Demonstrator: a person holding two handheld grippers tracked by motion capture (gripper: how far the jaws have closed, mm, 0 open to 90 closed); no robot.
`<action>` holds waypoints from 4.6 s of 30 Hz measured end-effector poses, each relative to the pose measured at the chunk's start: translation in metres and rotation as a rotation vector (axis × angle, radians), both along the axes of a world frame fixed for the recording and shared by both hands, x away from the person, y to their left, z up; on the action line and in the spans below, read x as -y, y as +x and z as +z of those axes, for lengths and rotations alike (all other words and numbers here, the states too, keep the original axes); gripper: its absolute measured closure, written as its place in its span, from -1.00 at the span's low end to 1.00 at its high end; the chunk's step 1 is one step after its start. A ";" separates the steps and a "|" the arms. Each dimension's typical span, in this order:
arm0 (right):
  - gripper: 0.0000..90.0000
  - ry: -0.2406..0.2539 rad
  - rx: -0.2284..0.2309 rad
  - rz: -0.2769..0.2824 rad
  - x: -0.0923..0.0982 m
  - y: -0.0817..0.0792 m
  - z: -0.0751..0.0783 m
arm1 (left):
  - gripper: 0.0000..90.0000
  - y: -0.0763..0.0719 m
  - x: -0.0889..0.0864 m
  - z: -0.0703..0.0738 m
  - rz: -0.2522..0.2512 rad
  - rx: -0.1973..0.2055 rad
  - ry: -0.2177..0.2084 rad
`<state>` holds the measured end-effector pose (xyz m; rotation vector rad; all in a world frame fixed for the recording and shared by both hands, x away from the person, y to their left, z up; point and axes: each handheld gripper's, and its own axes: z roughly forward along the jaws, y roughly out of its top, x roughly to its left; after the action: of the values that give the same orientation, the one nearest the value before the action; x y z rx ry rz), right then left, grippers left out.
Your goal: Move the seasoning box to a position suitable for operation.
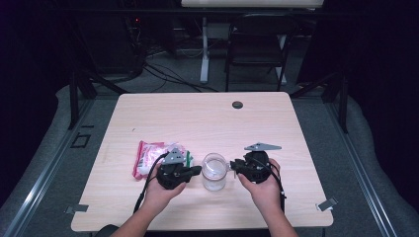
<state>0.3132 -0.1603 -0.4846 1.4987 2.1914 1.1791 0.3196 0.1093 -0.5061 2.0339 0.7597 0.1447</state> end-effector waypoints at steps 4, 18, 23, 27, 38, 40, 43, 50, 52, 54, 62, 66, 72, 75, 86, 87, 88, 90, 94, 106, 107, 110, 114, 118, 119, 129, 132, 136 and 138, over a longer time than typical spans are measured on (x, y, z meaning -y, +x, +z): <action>0.49 0.003 0.025 0.032 0.001 -0.007 0.002 | 1.00 -0.001 0.005 0.003 -0.009 0.013 -0.002; -0.02 -0.117 0.096 0.151 -0.018 -0.036 0.001 | 0.85 0.002 0.020 0.009 -0.040 0.025 -0.026; -0.01 -0.154 0.116 0.151 -0.027 -0.036 -0.003 | 0.72 0.005 0.022 0.009 -0.033 0.011 -0.035; 0.02 -0.173 0.122 0.138 -0.029 -0.034 -0.003 | 0.64 0.006 0.023 0.008 -0.023 0.012 -0.037; 0.08 -0.161 0.122 0.145 -0.031 -0.034 -0.002 | 0.42 0.011 0.021 0.004 0.021 0.032 0.006; 0.08 -0.159 0.124 0.141 -0.030 -0.035 -0.002 | 0.40 0.012 0.021 0.002 0.029 0.030 0.005; 0.08 -0.157 0.123 0.140 -0.030 -0.035 -0.001 | 0.30 0.014 0.021 -0.001 0.050 0.035 0.026; 0.07 -0.158 0.123 0.142 -0.029 -0.035 -0.001 | 0.29 0.018 0.021 -0.009 0.058 0.005 0.047; 0.07 -0.155 0.123 0.142 -0.029 -0.035 -0.001 | 0.32 0.019 0.021 -0.010 0.054 -0.005 0.035; 0.07 -0.156 0.127 0.140 -0.028 -0.035 -0.001 | 0.34 0.019 0.021 -0.010 0.054 -0.004 0.030; 0.09 -0.150 0.134 0.118 -0.021 -0.035 0.001 | 0.38 0.019 0.021 -0.010 0.050 -0.002 0.032; 0.19 -0.141 0.127 0.116 -0.017 -0.035 0.002 | 0.38 0.019 0.021 -0.010 0.050 0.000 0.032; 0.34 -0.134 0.134 0.109 -0.013 -0.035 0.003 | 0.38 0.018 0.021 -0.010 0.051 -0.001 0.032; 0.37 -0.130 0.134 0.091 -0.009 -0.035 0.003 | 0.38 0.018 0.021 -0.010 0.051 -0.001 0.031; 0.35 -0.089 0.112 0.053 -0.005 -0.030 0.001 | 0.38 0.018 0.021 -0.010 0.050 -0.007 0.025; 0.36 -0.089 0.113 0.051 -0.005 -0.029 0.001 | 0.37 0.019 0.020 -0.010 0.048 -0.010 0.027; 0.38 -0.090 0.107 0.050 -0.004 -0.029 0.001 | 0.36 0.019 0.020 -0.010 0.047 -0.011 0.022; 0.41 -0.091 0.104 0.047 -0.003 -0.028 0.002 | 0.35 0.019 0.020 -0.009 0.046 -0.012 0.009; 0.47 -0.081 0.099 0.040 0.000 -0.024 0.002 | 0.32 0.017 0.019 -0.007 0.045 0.000 0.001; 0.60 -0.050 0.078 0.040 0.011 -0.001 0.004 | 0.24 0.016 0.003 0.001 0.090 0.032 -0.025; 0.60 -0.049 0.074 0.043 0.012 0.001 0.004 | 0.24 0.017 0.001 0.001 0.096 0.032 -0.025; 0.61 -0.037 0.064 0.053 0.015 0.007 0.005 | 0.23 0.017 -0.005 0.002 0.118 0.034 -0.031; 0.62 -0.007 0.058 0.056 0.018 0.014 0.004 | 0.18 0.017 -0.011 0.003 0.141 0.040 -0.033; 0.63 0.010 0.054 0.063 0.020 0.021 0.004 | 0.13 0.017 -0.019 0.004 0.162 0.044 -0.022; 0.63 0.005 0.046 0.065 0.020 0.022 0.004 | 0.13 0.017 -0.022 0.005 0.169 0.052 -0.019; 0.64 -0.019 0.073 0.085 0.018 0.035 0.005 | 0.05 0.016 -0.047 0.004 0.247 0.077 -0.011; 0.61 0.007 0.073 0.092 0.021 0.036 0.003 | 0.03 0.016 -0.054 0.002 0.268 0.072 0.002; 0.49 0.028 0.078 0.101 0.025 0.033 0.005 | 0.00 0.016 -0.064 0.000 0.308 0.075 0.009; 0.39 0.025 0.076 0.103 0.029 0.031 0.007 | -0.01 0.016 -0.069 -0.001 0.314 0.100 0.005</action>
<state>0.3442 -0.1890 -0.4775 1.3412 2.2351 1.2778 0.3355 0.1788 -0.5067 1.8845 1.0117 0.4244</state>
